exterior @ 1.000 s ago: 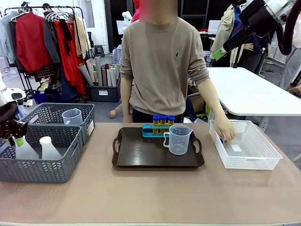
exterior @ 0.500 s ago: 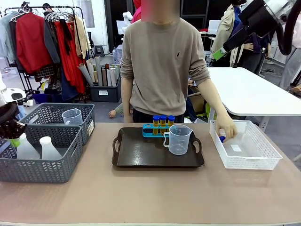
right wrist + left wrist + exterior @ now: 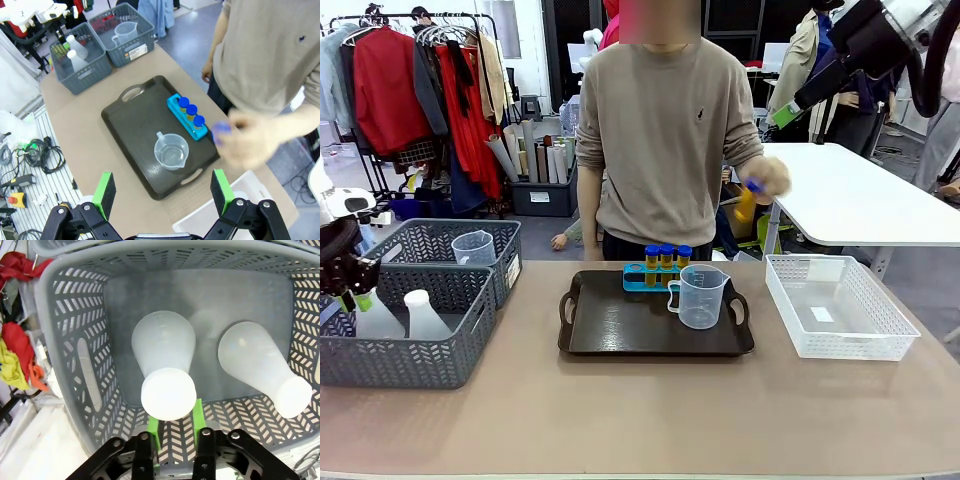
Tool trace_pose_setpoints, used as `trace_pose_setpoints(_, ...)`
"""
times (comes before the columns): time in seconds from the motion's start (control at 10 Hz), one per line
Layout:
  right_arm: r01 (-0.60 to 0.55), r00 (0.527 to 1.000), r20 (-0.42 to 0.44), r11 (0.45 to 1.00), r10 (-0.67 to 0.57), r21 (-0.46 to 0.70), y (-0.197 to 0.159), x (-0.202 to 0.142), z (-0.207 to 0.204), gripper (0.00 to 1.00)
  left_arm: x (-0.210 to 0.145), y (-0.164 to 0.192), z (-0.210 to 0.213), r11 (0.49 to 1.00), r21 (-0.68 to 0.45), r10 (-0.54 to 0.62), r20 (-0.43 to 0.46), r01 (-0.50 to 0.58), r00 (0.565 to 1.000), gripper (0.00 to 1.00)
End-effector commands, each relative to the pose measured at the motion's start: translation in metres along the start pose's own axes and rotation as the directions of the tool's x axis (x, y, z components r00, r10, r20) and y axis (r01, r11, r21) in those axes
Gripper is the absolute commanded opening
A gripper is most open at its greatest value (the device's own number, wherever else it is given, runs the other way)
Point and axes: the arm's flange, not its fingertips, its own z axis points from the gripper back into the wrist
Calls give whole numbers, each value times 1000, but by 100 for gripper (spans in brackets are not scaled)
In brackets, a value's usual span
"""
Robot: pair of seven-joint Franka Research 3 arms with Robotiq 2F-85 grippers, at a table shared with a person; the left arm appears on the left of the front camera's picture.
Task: Prepare the laboratory tools.
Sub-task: Pick up one Small flask and place it on the Handle tray.
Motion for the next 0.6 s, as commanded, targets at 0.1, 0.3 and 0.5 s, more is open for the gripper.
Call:
trace_pose_setpoints(0.1,-3,1000,4,1000,3,8,0,1,2,100,11,3,1,999,-24,-23,14,23,1000,100)
trace_pose_setpoints(0.3,-3,1000,4,1000,3,8,0,1,2,100,25,0,-4,998,-17,-56,26,56,998,100)
trace_pose_setpoints(0.5,-3,1000,4,1000,3,8,0,1,2,100,38,-1,-8,997,-18,-79,31,80,996,100)
